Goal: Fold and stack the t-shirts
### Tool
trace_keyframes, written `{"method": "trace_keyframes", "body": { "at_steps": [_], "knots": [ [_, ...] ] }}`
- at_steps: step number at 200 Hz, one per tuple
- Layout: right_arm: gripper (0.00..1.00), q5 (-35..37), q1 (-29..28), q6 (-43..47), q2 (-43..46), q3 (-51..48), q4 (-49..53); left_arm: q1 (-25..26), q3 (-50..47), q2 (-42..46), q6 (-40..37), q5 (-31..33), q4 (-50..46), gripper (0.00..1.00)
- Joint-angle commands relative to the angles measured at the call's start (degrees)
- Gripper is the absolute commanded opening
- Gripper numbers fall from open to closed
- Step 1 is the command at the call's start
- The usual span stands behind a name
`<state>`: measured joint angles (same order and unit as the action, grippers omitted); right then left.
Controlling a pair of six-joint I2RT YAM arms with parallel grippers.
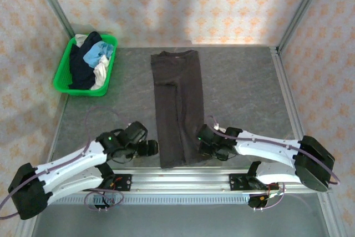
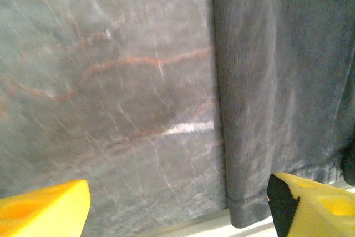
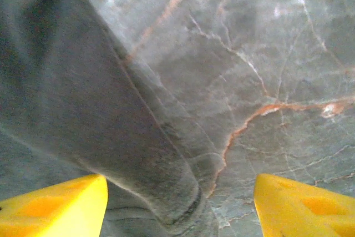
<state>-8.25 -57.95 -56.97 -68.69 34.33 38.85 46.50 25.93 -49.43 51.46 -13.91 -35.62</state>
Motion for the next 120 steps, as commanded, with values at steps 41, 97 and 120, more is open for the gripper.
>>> {"method": "trace_keyframes", "body": {
  "at_steps": [41,97,120],
  "knots": [
    [0.6,-2.5,-3.1,-3.1,-2.2,-0.8,-1.7,15.1,-4.1,-2.1,16.0,8.1,17.1,0.85],
    [0.29,-2.4,-5.6,-9.0,-0.9,-2.9,-3.0,20.8,0.5,-17.5,15.7,8.5,18.9,0.82],
    [0.27,-1.7,-6.3,-9.8,1.8,-2.9,-1.6,21.3,0.9,-20.5,15.9,8.7,19.2,0.78]
  ]
}}
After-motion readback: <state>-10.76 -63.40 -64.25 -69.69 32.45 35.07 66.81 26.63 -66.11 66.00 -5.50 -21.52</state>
